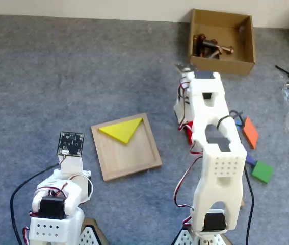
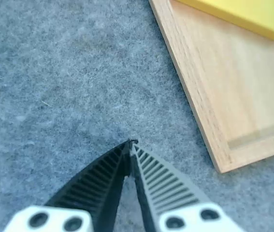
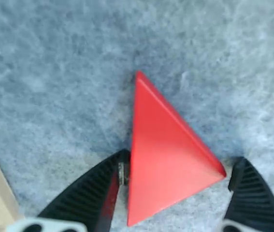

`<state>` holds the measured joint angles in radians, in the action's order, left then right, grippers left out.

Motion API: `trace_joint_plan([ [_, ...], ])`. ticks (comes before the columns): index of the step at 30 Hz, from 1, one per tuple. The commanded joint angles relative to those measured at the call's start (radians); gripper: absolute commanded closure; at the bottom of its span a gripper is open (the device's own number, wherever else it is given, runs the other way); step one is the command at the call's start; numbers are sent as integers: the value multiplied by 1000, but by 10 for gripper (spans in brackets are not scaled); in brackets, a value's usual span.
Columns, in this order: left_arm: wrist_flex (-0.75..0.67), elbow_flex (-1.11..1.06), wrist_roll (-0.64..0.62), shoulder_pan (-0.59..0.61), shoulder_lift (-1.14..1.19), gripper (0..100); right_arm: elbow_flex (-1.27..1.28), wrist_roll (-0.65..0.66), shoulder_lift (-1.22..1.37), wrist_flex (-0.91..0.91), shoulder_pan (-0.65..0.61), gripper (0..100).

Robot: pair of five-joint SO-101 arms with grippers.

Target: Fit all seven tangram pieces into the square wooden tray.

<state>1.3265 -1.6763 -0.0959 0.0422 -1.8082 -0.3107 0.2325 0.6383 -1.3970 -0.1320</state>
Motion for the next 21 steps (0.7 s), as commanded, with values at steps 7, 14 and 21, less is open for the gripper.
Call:
trace_joint_plan([
  [7, -2, -19, -8, -15, -7, 995, -8, -2, -77, 1, -25, 677],
  [14, -2, -19, -8, -15, -7, 995, -8, -6, -77, 1, -25, 683],
  [21, -2, -19, -8, -15, -7, 995, -8, -8, -77, 1, -25, 731],
])
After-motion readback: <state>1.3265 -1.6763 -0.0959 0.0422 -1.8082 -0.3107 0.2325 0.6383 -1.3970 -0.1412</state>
